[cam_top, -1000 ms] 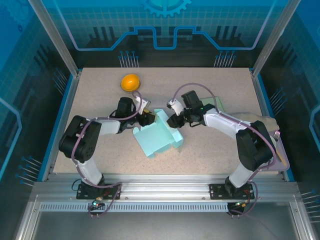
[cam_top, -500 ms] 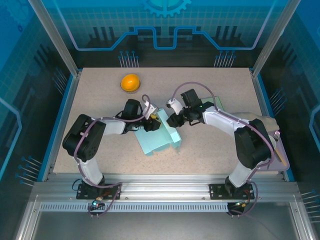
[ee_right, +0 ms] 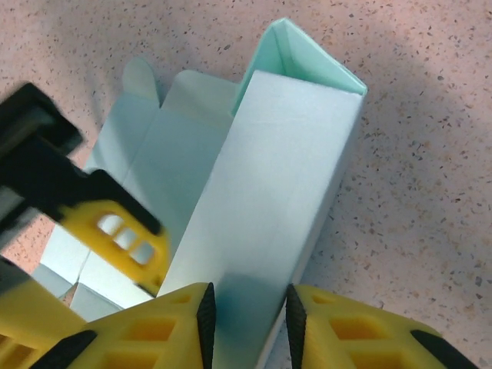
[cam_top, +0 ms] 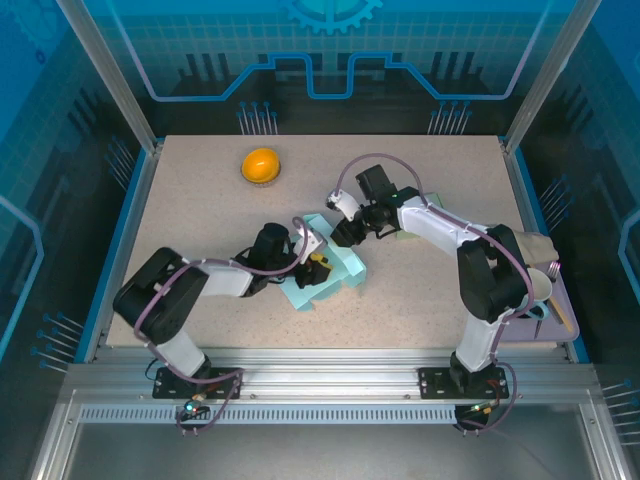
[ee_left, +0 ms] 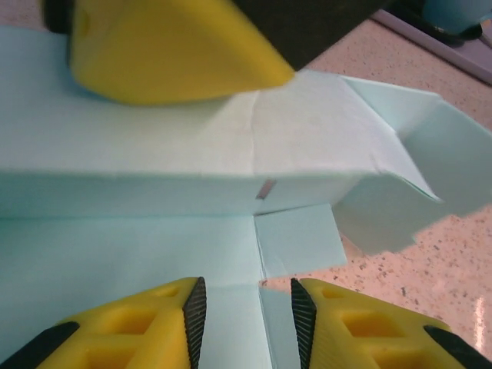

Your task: Fold the paper box

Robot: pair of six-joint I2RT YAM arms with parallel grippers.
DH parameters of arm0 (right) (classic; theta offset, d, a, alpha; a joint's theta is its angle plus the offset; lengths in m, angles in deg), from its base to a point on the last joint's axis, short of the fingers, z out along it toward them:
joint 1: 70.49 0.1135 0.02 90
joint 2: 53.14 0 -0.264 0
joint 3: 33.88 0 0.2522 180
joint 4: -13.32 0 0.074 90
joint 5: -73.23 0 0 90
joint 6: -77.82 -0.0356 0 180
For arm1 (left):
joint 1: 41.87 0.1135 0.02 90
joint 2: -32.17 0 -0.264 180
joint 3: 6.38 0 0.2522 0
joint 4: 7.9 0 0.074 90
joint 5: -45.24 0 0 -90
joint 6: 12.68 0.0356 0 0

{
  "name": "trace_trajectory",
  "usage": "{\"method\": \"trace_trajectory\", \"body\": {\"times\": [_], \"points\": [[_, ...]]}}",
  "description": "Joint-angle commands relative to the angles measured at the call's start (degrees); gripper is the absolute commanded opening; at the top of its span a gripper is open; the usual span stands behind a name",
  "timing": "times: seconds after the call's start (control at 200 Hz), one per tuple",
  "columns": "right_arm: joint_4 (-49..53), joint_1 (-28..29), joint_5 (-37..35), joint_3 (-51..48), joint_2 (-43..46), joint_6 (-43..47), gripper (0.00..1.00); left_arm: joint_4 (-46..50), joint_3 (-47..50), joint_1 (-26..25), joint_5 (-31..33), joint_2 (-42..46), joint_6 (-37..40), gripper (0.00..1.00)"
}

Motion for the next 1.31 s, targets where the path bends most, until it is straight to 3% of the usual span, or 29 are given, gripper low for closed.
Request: {"method": "trace_trajectory", "body": {"times": [0.0,0.17,0.35,0.485,0.94,1.301], "points": [[9.34,-1.48,-1.76,2.07,-3.44,7.37,0.32,-2.74,4.22,0.09,8.56,8.43,-4.04,0.39],[12.27,-1.12,-0.07,3.52,-4.08,18.15,0.33,5.76,7.41,0.36,23.82,19.41,-7.21,0.43],[16.57,0.41,-0.5,7.26,-6.17,27.81,0.33,7.13,8.2,2.08,30.17,19.19,-10.39,0.43],[19.31,1.66,-1.05,10.16,-7.93,31.62,0.33,4.18,9.64,4.68,27.96,19.71,-12.65,0.43],[25.71,2.16,6.96,8.96,-3.46,49.9,0.32,-3.72,14.46,4.68,19.05,19.11,-9.14,0.44],[27.72,2.94,7.08,10.33,-3.82,52.43,0.32,-5.78,14.32,1.86,10.61,14.62,-3.21,0.43]]}}
